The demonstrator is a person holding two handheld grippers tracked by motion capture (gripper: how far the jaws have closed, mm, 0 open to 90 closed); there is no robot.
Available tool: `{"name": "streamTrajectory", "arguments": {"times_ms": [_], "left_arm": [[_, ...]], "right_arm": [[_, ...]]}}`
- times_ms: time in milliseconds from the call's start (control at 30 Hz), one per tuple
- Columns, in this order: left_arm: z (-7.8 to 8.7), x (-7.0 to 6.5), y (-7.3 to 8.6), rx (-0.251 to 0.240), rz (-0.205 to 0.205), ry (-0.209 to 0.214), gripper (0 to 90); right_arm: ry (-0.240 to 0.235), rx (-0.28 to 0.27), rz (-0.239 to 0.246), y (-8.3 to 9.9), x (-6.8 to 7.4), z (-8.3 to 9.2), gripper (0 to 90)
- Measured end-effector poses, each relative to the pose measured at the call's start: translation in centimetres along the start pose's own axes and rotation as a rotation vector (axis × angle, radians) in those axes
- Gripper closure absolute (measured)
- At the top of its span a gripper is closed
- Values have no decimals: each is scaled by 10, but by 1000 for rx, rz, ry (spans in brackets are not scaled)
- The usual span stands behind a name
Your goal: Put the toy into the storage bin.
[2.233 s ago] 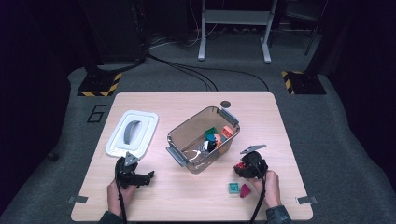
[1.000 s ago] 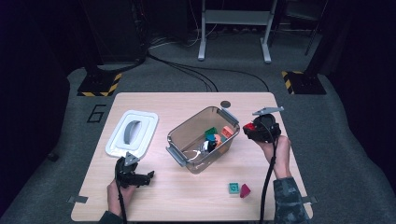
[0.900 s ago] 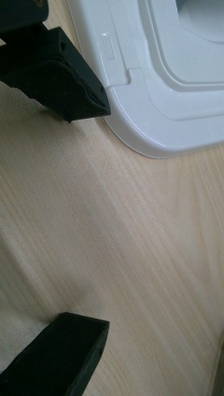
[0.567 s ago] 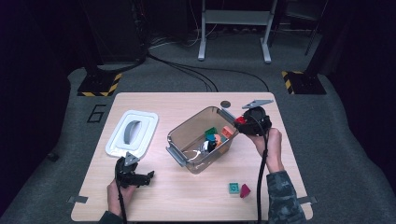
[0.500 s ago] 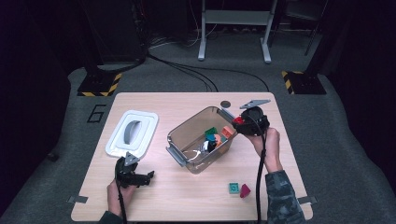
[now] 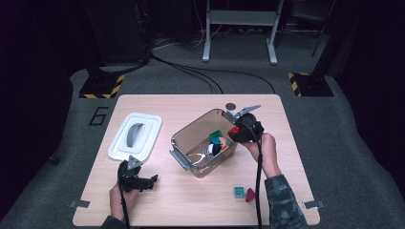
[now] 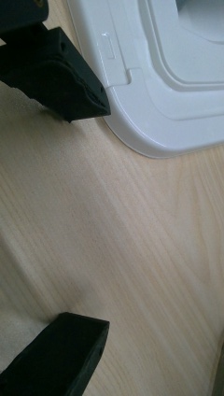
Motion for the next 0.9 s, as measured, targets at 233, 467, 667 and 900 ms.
{"name": "streamTrajectory", "arguments": {"times_ms": [233, 467, 667, 900], "left_arm": [[0, 0, 0, 0, 0, 0, 7], [0, 0, 0, 0, 0, 0, 7], [0, 0, 0, 0, 0, 0, 7], [0, 0, 0, 0, 0, 0, 7]], "right_arm": [[-33, 35, 14, 1, 8, -2, 554], [-39, 35, 7, 2, 11, 1, 349], [-27, -21, -6, 3, 12, 13, 191], [-8, -51, -33, 13, 11, 29, 143]]}}
Point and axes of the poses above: each handheld gripper's, and its own axes: z roughly backward along the jaws, y roughly out of its underside, x roughly to its left, the point moved 10 cm from there along -z, roughly forward along the jaws, and after that the axes turned 12 degrees about z, right-handed, at the moved point
